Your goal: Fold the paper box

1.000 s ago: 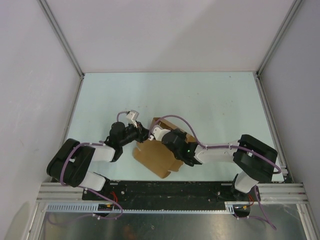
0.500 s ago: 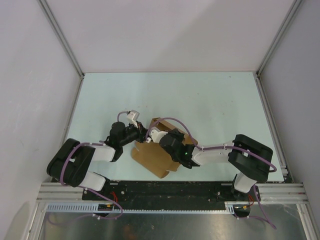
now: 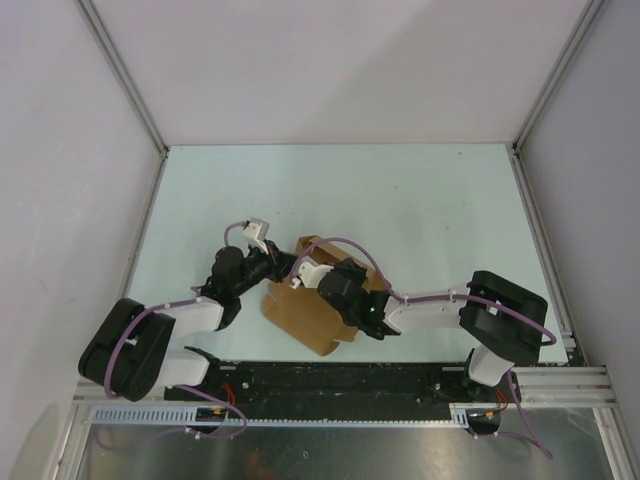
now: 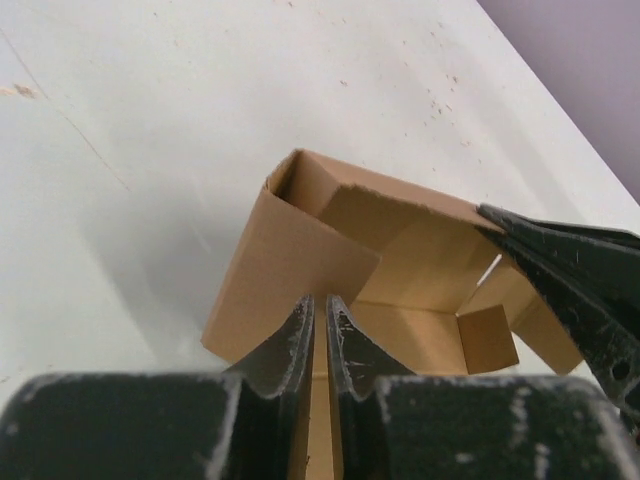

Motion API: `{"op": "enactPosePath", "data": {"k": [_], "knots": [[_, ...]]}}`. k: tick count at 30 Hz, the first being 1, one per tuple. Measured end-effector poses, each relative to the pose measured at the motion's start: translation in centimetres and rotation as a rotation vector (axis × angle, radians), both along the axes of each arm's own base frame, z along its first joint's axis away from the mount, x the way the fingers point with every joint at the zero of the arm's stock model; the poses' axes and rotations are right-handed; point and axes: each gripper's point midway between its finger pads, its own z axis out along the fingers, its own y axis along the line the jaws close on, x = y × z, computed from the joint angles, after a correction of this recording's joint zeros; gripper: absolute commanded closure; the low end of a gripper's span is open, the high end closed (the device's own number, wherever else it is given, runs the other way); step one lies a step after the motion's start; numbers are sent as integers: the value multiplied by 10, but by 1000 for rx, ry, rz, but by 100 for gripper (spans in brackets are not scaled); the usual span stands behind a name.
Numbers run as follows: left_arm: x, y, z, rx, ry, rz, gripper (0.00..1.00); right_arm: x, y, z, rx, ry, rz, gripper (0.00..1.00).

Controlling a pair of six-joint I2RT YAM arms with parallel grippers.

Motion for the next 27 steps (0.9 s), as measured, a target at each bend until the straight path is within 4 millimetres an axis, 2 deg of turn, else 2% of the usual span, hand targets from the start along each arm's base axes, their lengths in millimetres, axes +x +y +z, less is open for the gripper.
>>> {"op": "enactPosePath", "data": {"k": [6, 14, 21, 27], "knots": [[5, 15, 7, 23, -19, 92, 89, -7, 6, 4, -7, -21, 16, 100], [-1, 29, -12, 66, 36, 151, 93, -19, 18, 6, -31, -72, 35, 100], [-7, 34, -11, 65, 31, 164, 95, -20, 23, 9, -51, -111, 41, 100], [-11, 36, -7, 55, 11, 166, 88, -22, 28, 12, -48, -125, 62, 100]]}}
